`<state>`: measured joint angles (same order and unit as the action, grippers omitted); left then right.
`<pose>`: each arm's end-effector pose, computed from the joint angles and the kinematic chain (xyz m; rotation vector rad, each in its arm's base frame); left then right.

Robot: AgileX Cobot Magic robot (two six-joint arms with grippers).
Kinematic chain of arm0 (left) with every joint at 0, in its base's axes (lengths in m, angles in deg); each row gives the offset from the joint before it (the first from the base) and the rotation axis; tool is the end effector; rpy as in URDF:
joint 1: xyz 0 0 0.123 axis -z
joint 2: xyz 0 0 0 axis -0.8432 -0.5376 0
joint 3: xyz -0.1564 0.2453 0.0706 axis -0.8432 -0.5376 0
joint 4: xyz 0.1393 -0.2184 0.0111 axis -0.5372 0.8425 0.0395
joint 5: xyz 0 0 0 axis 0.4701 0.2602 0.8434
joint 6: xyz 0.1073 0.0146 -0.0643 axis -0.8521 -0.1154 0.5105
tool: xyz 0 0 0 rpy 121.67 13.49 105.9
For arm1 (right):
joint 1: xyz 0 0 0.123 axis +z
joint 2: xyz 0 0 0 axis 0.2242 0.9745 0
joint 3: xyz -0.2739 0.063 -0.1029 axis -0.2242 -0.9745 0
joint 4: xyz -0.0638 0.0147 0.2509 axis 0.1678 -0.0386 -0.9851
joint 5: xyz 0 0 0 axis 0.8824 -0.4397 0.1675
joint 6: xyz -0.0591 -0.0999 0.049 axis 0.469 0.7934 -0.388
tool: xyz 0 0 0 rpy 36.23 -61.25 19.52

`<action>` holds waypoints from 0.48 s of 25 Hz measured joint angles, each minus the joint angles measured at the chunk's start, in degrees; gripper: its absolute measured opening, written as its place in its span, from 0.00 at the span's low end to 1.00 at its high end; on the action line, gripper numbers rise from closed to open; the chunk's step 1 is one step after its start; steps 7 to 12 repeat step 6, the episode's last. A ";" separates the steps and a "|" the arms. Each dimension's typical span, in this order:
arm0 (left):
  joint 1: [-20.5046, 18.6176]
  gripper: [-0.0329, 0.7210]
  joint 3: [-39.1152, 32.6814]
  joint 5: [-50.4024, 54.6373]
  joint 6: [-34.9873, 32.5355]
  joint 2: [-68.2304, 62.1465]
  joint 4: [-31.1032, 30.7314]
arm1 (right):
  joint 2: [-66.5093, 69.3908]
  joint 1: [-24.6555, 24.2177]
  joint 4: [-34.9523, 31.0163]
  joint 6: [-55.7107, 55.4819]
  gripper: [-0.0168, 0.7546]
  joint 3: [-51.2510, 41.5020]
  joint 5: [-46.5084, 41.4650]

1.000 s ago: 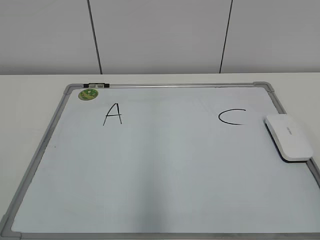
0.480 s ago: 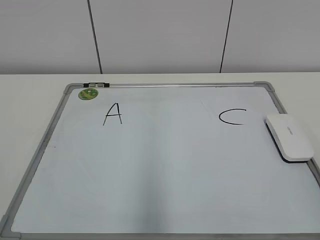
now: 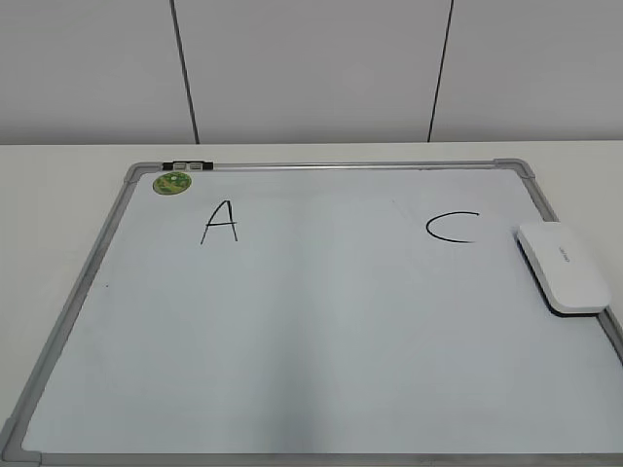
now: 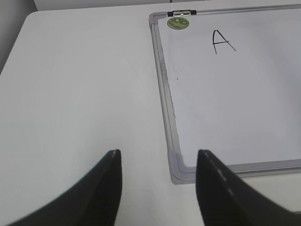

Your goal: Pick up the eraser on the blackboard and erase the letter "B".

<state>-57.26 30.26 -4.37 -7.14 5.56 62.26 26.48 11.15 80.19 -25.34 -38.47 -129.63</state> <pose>0.0163 -0.0092 0.2635 0.0577 2.0863 -0.0732 0.0107 -0.0074 0.2585 -0.0171 2.0978 -0.1257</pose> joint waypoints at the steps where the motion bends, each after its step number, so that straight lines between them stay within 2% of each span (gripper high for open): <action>1: 0.00 0.53 0.00 0.00 0.00 0.00 0.00 | 0.00 0.00 0.00 0.00 0.79 0.00 0.00; 12: 0.00 0.49 0.00 0.00 0.00 0.00 0.00 | 0.00 0.00 0.00 0.00 0.79 0.00 0.00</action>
